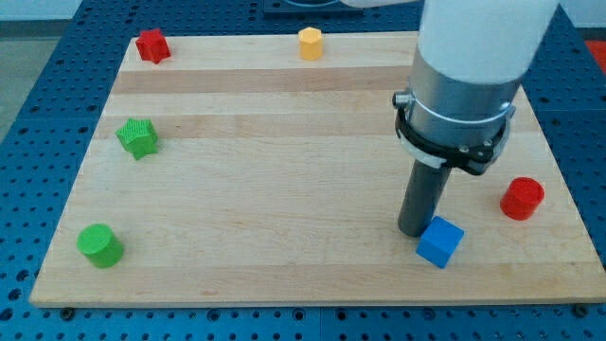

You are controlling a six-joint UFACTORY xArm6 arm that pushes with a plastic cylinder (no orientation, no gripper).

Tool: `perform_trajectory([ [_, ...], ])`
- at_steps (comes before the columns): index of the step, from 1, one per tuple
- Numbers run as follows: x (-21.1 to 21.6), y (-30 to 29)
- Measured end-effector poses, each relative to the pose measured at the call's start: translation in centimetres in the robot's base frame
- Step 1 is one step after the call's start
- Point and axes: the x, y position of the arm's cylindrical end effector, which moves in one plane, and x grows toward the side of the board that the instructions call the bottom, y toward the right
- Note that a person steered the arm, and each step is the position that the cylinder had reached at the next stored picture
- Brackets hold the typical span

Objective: Push the red circle and the cube close to each other

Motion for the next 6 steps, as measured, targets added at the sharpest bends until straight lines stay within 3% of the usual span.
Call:
perform_trajectory([
  [2, 2.0, -0.8],
  [6, 2.2, 6.4],
])
